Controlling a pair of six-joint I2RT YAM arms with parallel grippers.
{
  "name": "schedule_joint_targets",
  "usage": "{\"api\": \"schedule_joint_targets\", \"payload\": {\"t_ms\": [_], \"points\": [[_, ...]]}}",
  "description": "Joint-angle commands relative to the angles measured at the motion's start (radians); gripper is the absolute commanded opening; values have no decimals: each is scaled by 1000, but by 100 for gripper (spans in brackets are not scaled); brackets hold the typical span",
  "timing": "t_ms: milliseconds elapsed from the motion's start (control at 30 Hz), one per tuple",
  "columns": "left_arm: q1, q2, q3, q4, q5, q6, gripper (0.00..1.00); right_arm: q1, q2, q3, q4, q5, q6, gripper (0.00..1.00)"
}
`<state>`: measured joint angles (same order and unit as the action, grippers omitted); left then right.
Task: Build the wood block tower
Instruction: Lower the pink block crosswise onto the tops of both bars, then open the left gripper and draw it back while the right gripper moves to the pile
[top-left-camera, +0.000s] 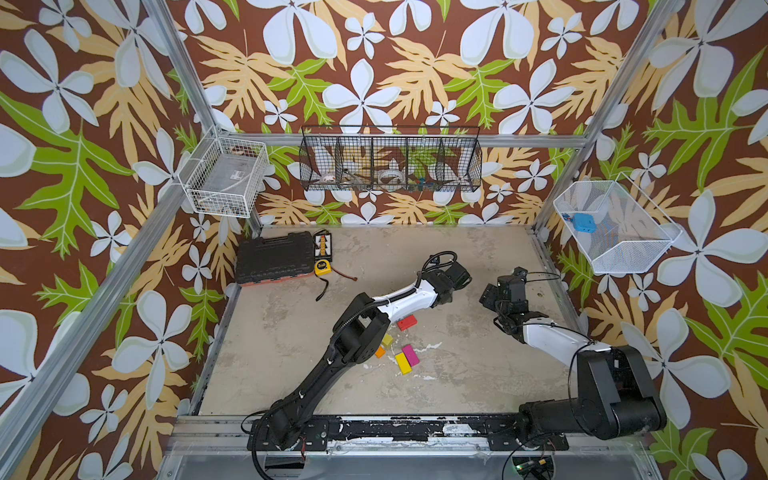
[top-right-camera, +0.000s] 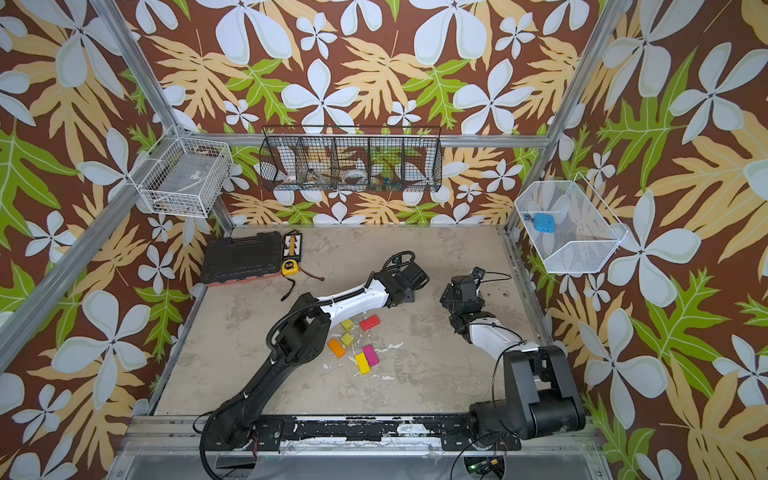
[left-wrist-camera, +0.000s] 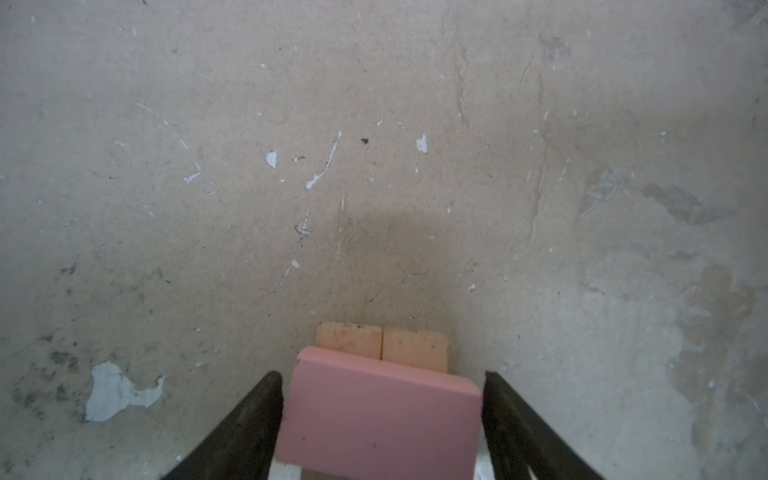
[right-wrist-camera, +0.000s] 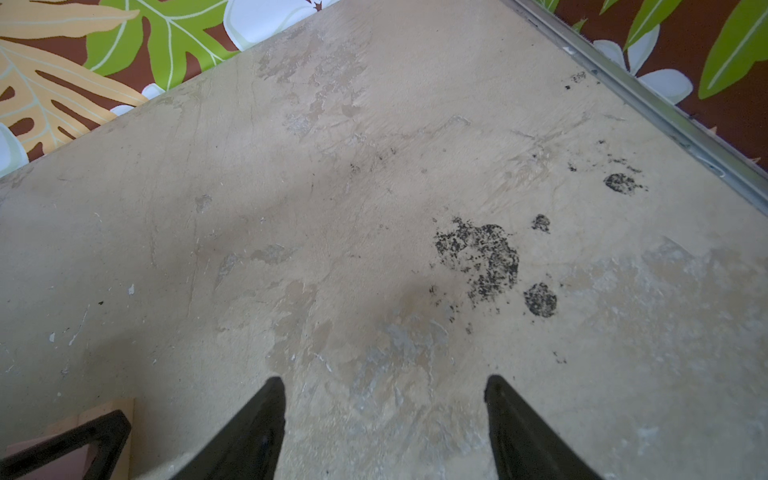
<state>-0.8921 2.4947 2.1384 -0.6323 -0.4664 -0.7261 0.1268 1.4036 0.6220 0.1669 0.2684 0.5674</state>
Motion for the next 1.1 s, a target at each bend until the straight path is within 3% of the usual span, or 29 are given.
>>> {"api": "schedule_joint_targets", "payload": {"t_ms": [0, 267, 433, 700, 867, 933, 1067], "points": [[2, -2, 8, -7, 0, -4, 85, 2, 2, 6, -4, 17, -9, 76], [2, -23, -1, -5, 10, 4, 94, 4, 3, 6, -3, 22, -9, 76], [-12, -170, -128, 46, 8, 31, 95, 7, 4, 8, -4, 26, -9, 76], [-88, -676, -606, 213, -150, -6, 100, 12, 2, 9, -9, 37, -10, 76], [-86, -1026, -977, 291, -229, -63, 100, 13, -32, -20, 13, 34, -10, 80], [-62, -1177, -1112, 295, -261, -65, 100, 13, -55, -38, 24, 32, -10, 81], [81, -1513, -1384, 337, -258, 15, 100, 17, -125, -69, 19, -10, -22, 85]]}}
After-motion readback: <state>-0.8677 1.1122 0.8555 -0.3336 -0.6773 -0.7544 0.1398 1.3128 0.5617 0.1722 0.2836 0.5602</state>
